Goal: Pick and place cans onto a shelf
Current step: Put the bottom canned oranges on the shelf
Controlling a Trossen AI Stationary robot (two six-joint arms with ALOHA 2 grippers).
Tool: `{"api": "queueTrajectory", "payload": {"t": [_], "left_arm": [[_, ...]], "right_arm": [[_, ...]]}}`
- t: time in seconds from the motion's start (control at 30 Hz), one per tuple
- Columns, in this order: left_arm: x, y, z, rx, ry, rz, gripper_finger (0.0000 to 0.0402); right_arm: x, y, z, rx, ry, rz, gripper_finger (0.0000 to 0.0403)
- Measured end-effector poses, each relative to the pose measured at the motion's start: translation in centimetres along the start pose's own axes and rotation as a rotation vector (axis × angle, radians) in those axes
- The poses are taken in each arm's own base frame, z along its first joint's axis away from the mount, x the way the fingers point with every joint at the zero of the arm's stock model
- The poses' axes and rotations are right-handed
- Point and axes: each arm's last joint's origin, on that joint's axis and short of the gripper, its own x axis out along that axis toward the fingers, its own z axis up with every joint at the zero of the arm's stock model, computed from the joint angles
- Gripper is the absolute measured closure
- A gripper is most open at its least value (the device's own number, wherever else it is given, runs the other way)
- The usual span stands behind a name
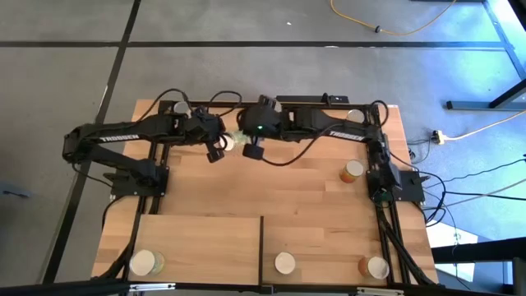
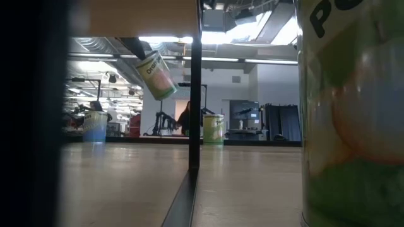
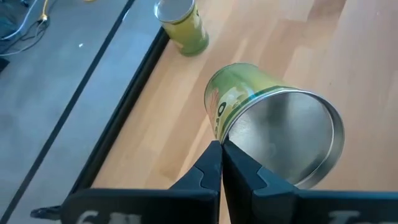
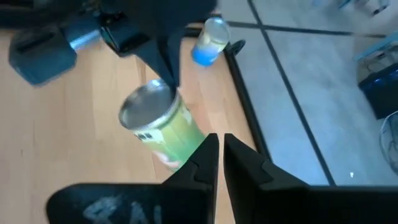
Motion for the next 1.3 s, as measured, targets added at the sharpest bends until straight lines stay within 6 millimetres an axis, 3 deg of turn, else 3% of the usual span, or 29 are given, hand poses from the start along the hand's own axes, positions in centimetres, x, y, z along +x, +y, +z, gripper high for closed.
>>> {"api": "queueTrajectory", "payload": {"t": [0.27,0.57,0.77,0.97,1.3], "left_arm": [[-3.9,0.9,0.0,0.009,0.062,-0.078,0.0401],[-11.7,1.9,1.6,0.067,0.07,-0.301,0.0401],[-15.3,2.3,1.4,0.073,0.09,-0.432,0.0401],[-16.8,2.1,0.8,0.116,0.137,-0.582,0.0402],[-17.1,-0.3,0.1,0.201,0.212,-0.737,0.0401]], "right_arm": [[-2.3,-0.9,0.0,-0.025,-0.004,-0.012,0.0374],[-2.7,-1.1,-0.1,-0.028,0.002,-0.011,0.0374],[-2.9,-1.1,-0.2,-0.055,0.005,-0.011,0.0374],[-4.0,-1.6,-0.1,-0.047,-0.013,-0.013,0.0374],[-5.6,-2.3,-0.1,0.014,-0.035,-0.012,0.0374]]}}
